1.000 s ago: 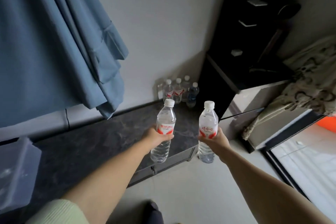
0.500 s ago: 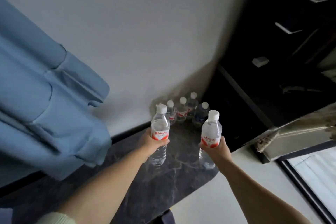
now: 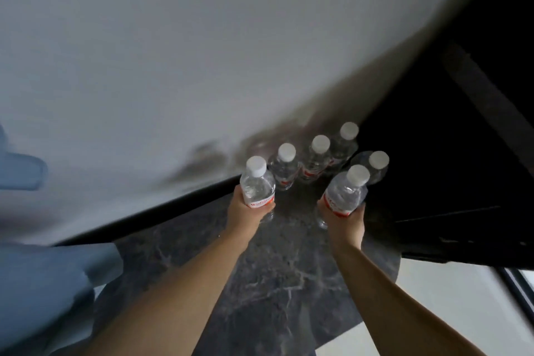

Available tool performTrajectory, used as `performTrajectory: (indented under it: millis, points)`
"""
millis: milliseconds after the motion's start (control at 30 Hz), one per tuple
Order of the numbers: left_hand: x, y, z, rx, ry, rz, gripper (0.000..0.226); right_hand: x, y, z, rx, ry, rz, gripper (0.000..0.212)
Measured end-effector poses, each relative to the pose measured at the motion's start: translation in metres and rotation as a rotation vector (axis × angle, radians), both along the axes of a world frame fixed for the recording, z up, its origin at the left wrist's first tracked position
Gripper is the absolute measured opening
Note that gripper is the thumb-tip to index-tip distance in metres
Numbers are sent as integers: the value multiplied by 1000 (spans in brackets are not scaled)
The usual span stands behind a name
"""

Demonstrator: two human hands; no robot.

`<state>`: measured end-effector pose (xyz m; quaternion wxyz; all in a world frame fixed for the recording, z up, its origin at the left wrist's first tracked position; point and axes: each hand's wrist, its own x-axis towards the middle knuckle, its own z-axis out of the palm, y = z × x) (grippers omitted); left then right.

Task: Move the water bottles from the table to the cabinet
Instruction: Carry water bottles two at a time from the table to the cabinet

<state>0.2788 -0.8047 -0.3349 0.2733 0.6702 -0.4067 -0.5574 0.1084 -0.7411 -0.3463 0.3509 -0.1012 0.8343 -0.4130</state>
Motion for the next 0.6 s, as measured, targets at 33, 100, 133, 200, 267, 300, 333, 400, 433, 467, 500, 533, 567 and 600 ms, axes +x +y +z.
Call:
performTrajectory:
  millis: [33, 100, 133, 200, 267, 300, 333, 400, 433, 467, 500, 533, 567, 600]
  points:
    - [-3, -4, -6, 2, 26, 27, 56, 1, -7, -7, 1, -3, -42, 73]
    - [-8, -9, -14, -6, 51, 85, 59, 4, -17, -18, -3, -22, -110, 84]
    - [-11, -12, -19, -20, 52, 107, 61, 4, -22, -23, -10, -25, -138, 84]
    - [-14, -17, -25, -37, 65, 142, 64, 5, -30, -31, -19, -8, -171, 84]
    - [-16, -22, -30, -42, 79, 150, 64, 5, -38, -36, -25, 15, -166, 85]
    - [-17, -24, -33, -39, 81, 141, 64, 5, -42, -39, -23, 20, -160, 86]
    - [-18, -24, -36, -39, 84, 133, 65, 5, -45, -41, -20, 22, -155, 86]
    - [-18, -21, -42, -60, 75, 117, 69, 6, -45, -46, -19, 26, -150, 86]
    - [-18, -20, -44, -77, 66, 108, 71, 6, -44, -48, -21, 27, -145, 84]
    - [-17, -20, -45, -85, 66, 95, 72, 6, -43, -50, -17, 22, -138, 81]
    - [-17, -20, -46, -84, 72, 80, 72, 5, -40, -51, -10, 13, -127, 77]
    - [-17, -21, -45, -83, 81, 62, 72, 3, -38, -52, 1, 3, -109, 73]
    - [-16, -21, -44, -85, 88, 46, 73, 2, -36, -52, 15, -8, -86, 69]
    - [-14, -21, -44, -85, 92, 33, 75, 0, -34, -51, 29, -18, -64, 67]
